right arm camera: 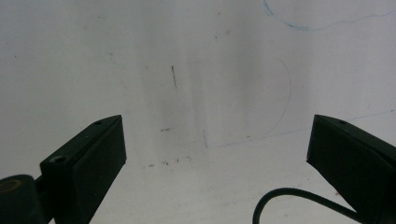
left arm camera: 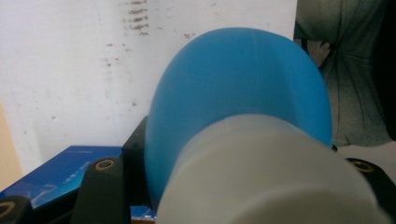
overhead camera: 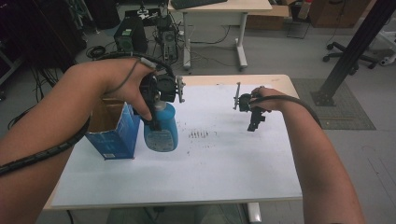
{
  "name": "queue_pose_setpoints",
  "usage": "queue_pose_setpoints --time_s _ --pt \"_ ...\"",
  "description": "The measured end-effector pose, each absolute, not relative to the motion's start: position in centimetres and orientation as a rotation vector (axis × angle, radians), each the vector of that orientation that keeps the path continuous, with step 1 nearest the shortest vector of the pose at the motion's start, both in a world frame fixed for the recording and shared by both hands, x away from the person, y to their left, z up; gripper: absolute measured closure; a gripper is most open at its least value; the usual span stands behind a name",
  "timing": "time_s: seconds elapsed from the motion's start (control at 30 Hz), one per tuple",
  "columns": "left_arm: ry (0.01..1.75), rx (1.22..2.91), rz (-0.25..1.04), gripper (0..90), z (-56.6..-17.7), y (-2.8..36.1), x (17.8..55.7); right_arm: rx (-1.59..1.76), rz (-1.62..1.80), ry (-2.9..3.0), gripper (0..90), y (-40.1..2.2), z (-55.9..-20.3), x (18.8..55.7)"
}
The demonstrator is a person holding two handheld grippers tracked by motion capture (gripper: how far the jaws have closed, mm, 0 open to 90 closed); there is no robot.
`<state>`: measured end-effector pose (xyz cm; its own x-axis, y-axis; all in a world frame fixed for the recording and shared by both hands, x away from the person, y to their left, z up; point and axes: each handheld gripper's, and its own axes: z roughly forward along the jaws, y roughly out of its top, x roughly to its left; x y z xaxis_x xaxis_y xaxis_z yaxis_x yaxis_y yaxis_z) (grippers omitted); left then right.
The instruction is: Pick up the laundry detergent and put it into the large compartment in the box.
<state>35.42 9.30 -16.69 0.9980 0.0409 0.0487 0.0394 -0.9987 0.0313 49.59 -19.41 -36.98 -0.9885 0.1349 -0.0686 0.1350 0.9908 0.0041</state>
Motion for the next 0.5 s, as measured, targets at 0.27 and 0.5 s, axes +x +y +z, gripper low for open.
queue_pose_setpoints --time_s 0.27,0.5 --pt "0.083 3.096 0.139 38.6 -15.9 10.0 35.8 0.204 0.001 3.064 4.4 -19.4 -36.9 49.5" --pt "0.127 3.101 0.112 38.6 -15.5 10.1 36.0 0.2 0.002 3.064 4.5 -19.4 -36.9 49.5"
